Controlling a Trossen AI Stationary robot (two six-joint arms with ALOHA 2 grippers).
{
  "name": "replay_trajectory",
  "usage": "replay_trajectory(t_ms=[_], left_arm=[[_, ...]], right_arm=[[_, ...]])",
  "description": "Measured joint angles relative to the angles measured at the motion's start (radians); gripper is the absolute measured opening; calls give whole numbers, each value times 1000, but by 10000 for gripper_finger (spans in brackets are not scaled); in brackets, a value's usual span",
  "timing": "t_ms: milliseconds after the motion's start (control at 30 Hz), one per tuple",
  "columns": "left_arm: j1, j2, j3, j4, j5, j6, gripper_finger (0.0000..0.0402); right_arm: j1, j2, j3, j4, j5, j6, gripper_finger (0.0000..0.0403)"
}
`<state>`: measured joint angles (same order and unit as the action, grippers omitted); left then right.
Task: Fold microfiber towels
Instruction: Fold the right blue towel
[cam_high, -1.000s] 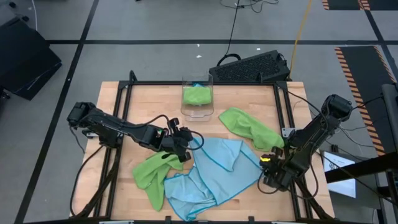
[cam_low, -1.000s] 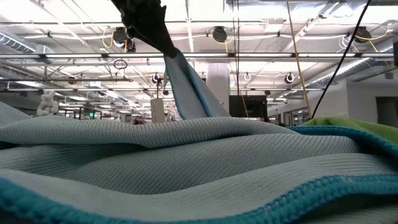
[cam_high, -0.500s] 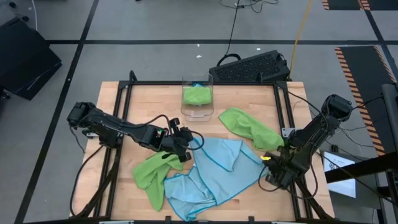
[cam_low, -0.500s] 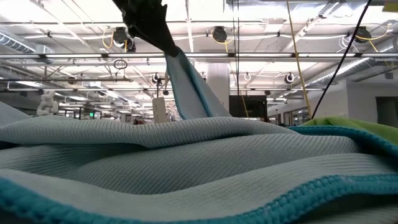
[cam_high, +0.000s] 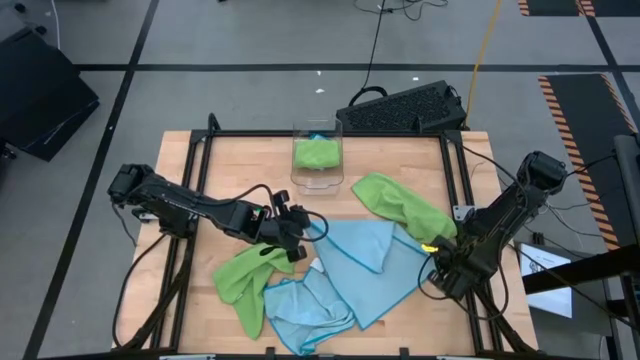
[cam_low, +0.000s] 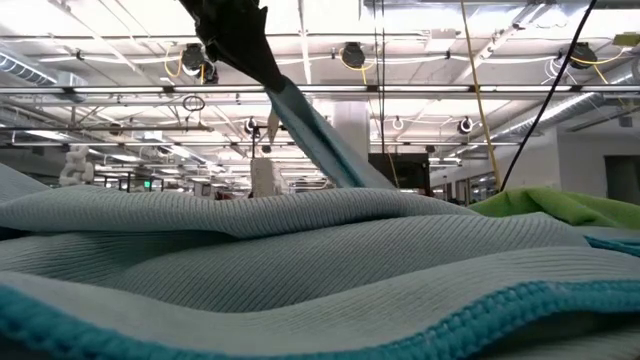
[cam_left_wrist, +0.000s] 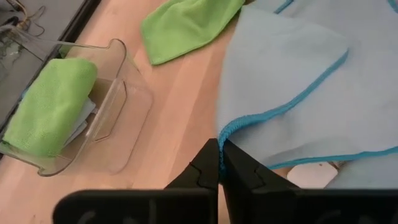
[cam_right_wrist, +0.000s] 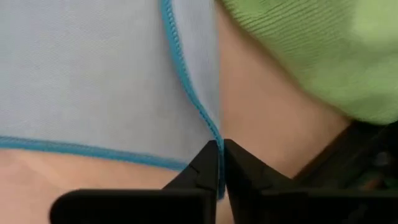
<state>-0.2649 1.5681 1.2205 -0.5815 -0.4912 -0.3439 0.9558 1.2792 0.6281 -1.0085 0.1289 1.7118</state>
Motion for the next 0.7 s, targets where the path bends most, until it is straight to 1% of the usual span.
replay_trajectory(t_ms=[167,233,267,300,367,433,467,567,633,700], left_arm=[[-40,0,0,-18,93,-7,4],[-69,0,0,-18,104,-7,8],[-82,0,0,-18,106,-6,9],[-93,-2,0,-20,105,-4,10],[-111,-7,0,-26,96,1,6],[-117,-10,0,-22,74,9,4],[-117,-10,0,-25,63,9,5],[-112,-12,0,-28,41,2,10],[-105,-13,0,-28,38,1,12],[-100,-13,0,-28,38,1,11]], right_arm=[[0,-30,11,52,9,14,66],[0,-42,36,56,65,-10,83],[0,-48,46,61,112,-48,90],[0,-49,56,80,168,-103,96],[0,-50,63,158,315,-256,105],[-1,-45,52,286,445,-430,111],[-6,-41,41,359,490,-542,113],[-30,-18,7,563,535,-837,118],[-56,-1,-8,661,556,-947,121],[-101,24,-24,738,546,-1014,121]])
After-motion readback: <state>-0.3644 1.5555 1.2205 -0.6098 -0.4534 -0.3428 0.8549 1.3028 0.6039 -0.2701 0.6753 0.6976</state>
